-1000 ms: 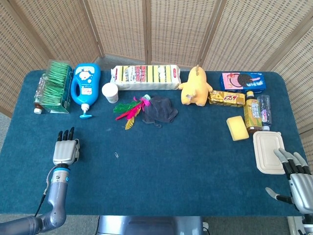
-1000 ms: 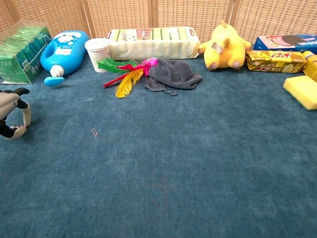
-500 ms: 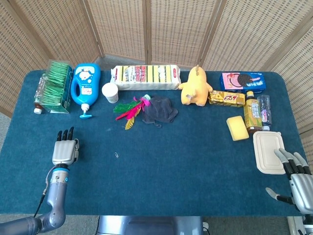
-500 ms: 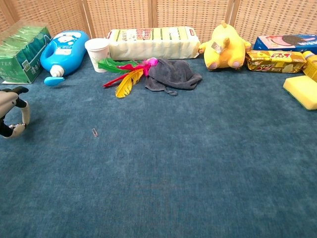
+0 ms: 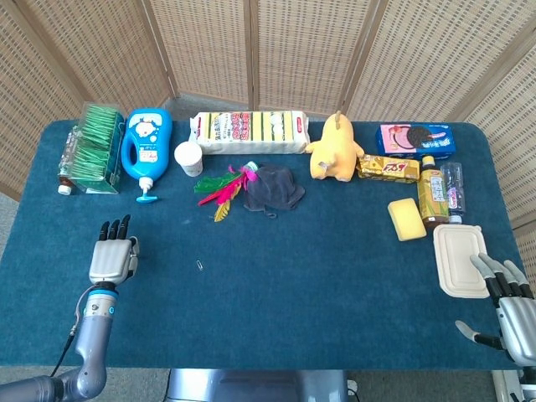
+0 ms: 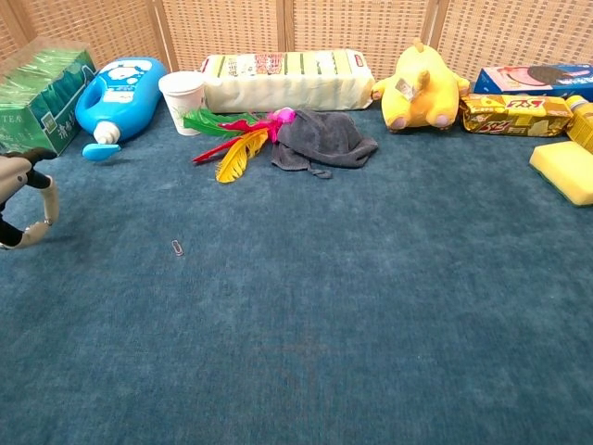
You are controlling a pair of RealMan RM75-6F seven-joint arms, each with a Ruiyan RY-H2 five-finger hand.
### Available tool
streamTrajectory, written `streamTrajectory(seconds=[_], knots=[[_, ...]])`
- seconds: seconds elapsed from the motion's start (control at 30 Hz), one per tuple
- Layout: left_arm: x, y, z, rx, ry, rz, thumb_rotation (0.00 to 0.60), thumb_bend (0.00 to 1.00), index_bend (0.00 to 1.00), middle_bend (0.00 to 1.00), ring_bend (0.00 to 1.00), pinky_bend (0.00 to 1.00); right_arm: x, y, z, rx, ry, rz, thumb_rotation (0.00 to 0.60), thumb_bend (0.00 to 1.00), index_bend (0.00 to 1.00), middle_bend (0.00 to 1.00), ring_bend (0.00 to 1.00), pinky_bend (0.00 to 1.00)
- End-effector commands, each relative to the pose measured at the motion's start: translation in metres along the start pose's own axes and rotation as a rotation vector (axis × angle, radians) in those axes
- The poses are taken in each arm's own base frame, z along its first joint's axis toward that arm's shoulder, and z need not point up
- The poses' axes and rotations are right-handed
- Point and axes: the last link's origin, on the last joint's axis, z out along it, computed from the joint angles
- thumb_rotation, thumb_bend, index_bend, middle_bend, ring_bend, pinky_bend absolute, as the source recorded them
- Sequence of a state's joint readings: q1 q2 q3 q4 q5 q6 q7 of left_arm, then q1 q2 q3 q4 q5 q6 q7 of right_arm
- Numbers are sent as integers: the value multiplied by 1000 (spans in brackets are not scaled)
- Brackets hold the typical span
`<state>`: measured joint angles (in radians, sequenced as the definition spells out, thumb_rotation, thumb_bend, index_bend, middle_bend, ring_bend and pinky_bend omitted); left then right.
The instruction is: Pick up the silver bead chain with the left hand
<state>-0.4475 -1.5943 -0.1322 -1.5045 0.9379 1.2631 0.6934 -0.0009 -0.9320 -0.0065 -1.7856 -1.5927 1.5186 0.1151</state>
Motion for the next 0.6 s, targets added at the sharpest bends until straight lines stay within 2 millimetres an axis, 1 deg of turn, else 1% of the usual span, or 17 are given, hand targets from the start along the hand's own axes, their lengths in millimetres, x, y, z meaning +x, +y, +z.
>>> streamTrajectory(seconds=[0.03, 0.6], knots=[[7, 0, -4, -16, 15, -12, 600, 848, 538, 0, 0, 0, 0, 0, 0, 0, 0, -1, 600, 0, 0, 9, 108, 0], [41, 17, -29, -118, 87, -57, 600, 846, 538, 0, 0, 0, 1, 0, -1, 2, 5, 4, 600, 0, 0, 9, 108, 0]])
